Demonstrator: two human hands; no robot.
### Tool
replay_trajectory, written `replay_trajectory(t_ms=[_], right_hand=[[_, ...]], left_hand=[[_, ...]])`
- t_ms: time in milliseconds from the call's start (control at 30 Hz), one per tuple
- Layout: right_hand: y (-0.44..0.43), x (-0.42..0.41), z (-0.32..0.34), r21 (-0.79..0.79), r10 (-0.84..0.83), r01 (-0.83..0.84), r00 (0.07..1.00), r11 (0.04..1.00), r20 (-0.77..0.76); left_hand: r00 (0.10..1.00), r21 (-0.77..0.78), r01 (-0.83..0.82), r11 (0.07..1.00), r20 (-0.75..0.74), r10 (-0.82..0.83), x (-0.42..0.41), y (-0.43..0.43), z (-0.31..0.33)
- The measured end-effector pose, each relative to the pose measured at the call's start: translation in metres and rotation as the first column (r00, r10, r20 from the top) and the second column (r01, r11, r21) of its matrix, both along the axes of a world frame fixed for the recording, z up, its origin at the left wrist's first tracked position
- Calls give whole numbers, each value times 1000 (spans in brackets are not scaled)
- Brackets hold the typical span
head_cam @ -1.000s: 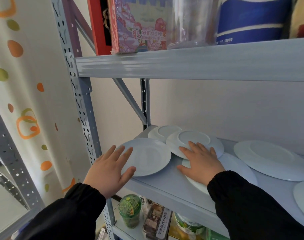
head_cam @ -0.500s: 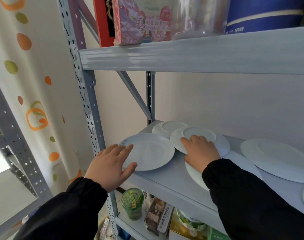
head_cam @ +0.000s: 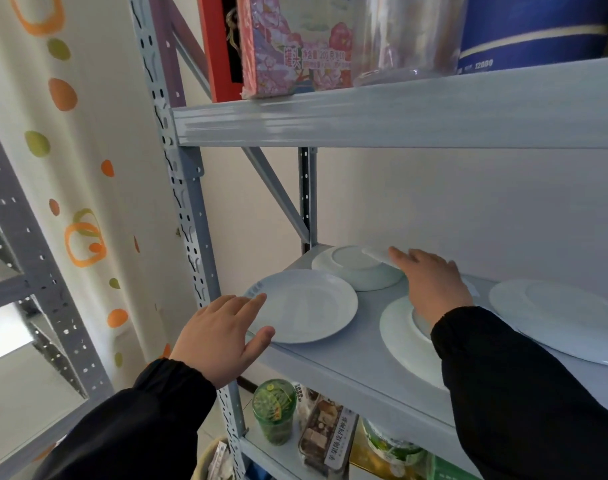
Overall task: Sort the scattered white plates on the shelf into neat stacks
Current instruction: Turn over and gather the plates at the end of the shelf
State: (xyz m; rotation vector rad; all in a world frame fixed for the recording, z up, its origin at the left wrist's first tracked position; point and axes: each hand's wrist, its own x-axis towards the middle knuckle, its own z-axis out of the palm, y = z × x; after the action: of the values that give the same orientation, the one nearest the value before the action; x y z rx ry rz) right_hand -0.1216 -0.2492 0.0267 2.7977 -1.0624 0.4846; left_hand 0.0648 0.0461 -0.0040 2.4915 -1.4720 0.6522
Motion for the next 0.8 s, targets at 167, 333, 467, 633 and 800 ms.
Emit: replay_trajectory(t_ms=[167, 333, 467, 633, 800], right_hand=[[-15, -10, 26, -43, 120, -112, 933, 993, 338], [-8, -3, 47, -154, 266, -221, 692, 963, 671], [15, 15, 41, 183, 14, -365, 478, 913, 878], [29, 44, 0, 578, -330, -498, 501, 647, 800], [24, 57, -19, 731, -412, -493, 610, 471, 677]], left_hand=[[1000, -16, 3, 1000, 7, -2, 1, 3, 4], [1000, -26, -13, 1000, 1, 13, 5, 7, 6], [1000, -22, -23, 999, -15, 23, 8, 10, 4], [999, -17, -31, 999, -30, 31, 10, 14, 5], [998, -25, -53, 998, -43, 52, 9, 16, 2]])
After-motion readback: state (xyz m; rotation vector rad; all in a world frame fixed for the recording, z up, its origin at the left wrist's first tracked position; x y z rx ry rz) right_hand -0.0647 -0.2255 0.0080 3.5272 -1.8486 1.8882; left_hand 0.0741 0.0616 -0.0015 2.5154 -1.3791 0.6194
